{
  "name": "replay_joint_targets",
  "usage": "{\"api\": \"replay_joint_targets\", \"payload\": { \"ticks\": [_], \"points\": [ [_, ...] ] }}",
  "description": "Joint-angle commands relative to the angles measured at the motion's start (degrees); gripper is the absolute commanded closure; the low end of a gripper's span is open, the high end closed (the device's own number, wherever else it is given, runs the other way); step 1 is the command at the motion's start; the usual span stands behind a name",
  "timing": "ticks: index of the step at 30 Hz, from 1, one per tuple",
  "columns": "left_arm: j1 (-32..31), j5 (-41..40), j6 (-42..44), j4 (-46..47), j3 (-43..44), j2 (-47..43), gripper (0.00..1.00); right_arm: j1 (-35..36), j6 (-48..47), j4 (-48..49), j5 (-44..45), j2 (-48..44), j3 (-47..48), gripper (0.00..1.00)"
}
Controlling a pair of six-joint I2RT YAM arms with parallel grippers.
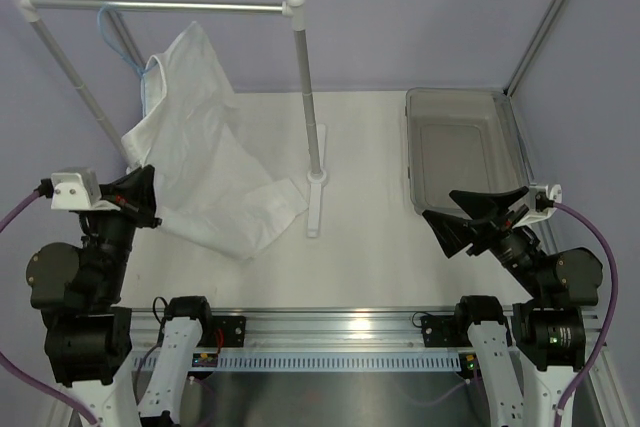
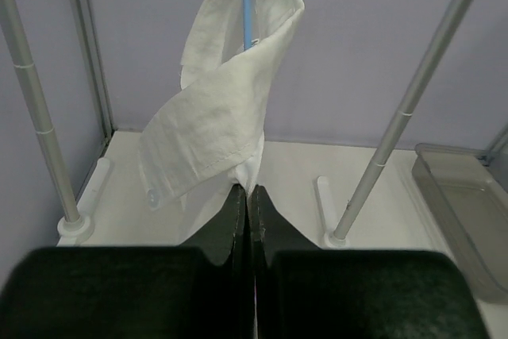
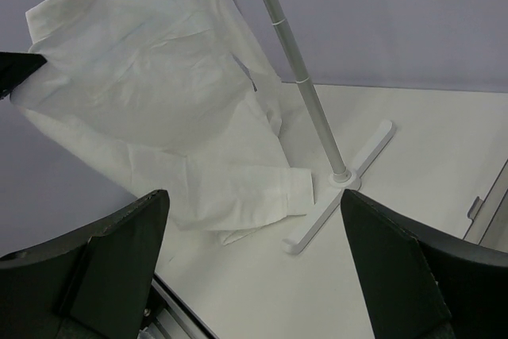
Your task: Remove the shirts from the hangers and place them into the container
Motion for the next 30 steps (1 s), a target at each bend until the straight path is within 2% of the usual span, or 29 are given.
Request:
{"api": "replay_joint_targets", "payload": {
  "ticks": [1, 8, 14, 17, 21, 22, 24, 25, 30],
  "points": [
    [-0.83, 4.11, -1.51, 4.77, -2.80, -2.45, 1.00, 0.36, -0.76, -0.43, -0.96, 1.21, 0.47, 0.01],
    [-0.83, 13.59, -3.71, 5.65, -8.24, -6.05, 1.00, 0.36, 0.20, -0.09, -5.34, 5.16, 3.46, 0.01],
    [-0.83, 29.84, -11.34, 13.21, -20.36, -10.71, 1.00, 0.36, 4.16, 2.73, -12.64, 16.32, 10.13, 0.02],
    [-0.74, 38.45, -14.95, 15.50, -22.92, -11.33, 1.00, 0.36, 3.98, 3.09, -14.75, 21.24, 15.31, 0.05],
    [-1.35, 40.06, -16.28, 12.96, -22.58, -12.91, 1.00, 7.10, 1.71, 1.34, -11.79, 27.13, 21.03, 0.06],
    [-1.53, 40.06, -16.54, 12.78, -22.67, -13.26, 1.00, 13.48, 0.22, -0.41, -9.60, 30.71, 22.87, 0.06],
    [-1.62, 40.32, -17.24, 13.04, -22.67, -14.05, 1.00, 21.94, -5.73, -7.08, -0.47, 35.03, 29.00, 0.07],
    [-1.62, 40.50, -17.51, 13.13, -22.50, -14.23, 1.00, 30.59, -7.69, -9.02, 6.61, 39.58, 31.21, 0.09],
    [-1.79, 38.66, -16.55, 9.54, -20.56, -14.93, 1.00, 42.36, -11.65, -10.45, 16.78, 49.28, 39.66, 0.09]
  ]
}}
